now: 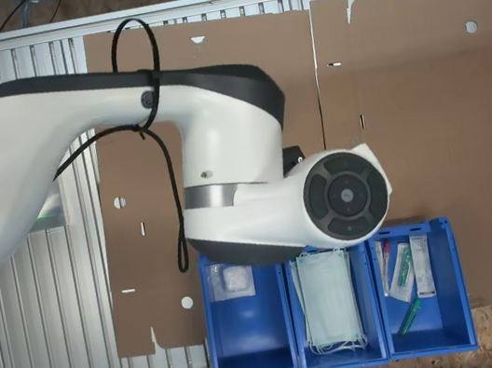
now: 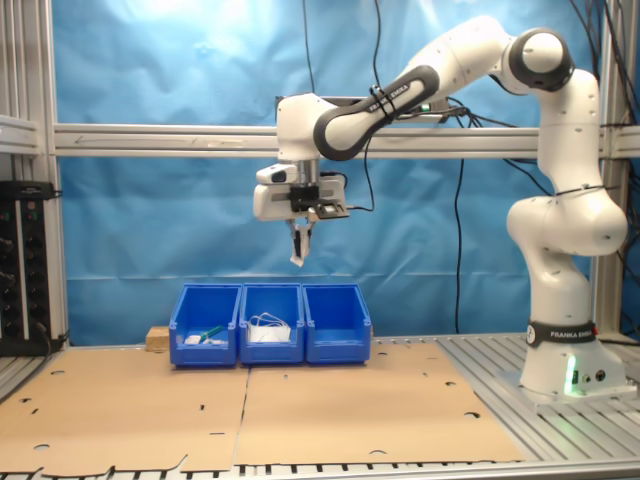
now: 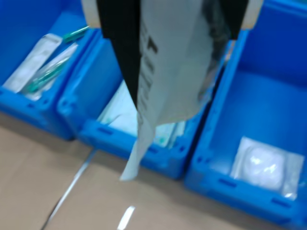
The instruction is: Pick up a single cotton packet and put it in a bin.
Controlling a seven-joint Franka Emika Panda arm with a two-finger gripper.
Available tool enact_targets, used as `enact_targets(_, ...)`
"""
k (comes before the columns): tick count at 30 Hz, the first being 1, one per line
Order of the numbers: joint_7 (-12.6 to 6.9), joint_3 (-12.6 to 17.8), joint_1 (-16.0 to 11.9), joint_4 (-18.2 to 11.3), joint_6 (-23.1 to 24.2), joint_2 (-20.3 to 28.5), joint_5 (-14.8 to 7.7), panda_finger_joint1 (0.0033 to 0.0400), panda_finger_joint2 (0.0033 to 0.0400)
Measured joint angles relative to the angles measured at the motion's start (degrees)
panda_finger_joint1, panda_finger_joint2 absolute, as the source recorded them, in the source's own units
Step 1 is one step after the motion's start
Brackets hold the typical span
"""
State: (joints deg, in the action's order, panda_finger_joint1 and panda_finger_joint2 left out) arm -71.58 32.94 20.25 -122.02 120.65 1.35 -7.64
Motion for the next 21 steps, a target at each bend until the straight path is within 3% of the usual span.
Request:
enact_targets(11,0.0,10.9,-0.2,-4.3,0.6,2.0,-7.3,0.0063,0.0063)
enact_targets(21,0.0,17.1,-0.6,-6.2,1.5,1.6,-10.9,0.0063,0.0063)
